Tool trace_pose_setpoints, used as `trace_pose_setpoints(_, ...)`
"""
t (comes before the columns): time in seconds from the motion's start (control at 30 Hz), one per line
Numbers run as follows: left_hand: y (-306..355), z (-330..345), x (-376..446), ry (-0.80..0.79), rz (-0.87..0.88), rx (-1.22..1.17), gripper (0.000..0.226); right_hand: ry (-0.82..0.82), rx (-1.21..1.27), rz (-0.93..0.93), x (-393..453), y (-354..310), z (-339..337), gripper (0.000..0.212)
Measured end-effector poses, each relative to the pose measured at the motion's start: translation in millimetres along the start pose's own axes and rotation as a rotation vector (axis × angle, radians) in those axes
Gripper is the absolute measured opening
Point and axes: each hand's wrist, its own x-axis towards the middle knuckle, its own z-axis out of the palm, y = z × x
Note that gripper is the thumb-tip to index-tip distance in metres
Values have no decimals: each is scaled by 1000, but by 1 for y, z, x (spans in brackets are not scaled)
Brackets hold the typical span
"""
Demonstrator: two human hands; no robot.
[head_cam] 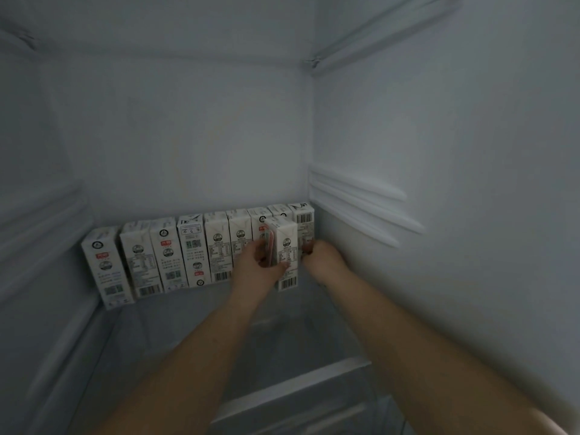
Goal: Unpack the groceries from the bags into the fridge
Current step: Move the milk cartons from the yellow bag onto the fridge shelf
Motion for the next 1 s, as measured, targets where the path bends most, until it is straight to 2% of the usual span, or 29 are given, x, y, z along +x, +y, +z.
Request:
trace_pose_setpoints(0.27,6,5,-7,35,46,39,63,7,67,-41,-13,1,-6,26)
trace_pose_setpoints(0.5,10,11,-9,23,57,43,59,122,473,-58,-43,-6,-7,28)
trace_pose_setpoints(0.77,14,32,-15,-26,37,-33,47,235,513,-116,-55,-5,-10,40)
trace_pose_setpoints(1.0,9,47,-9,-19,32,-53,45,337,481,-86,-53,-5,-13,36)
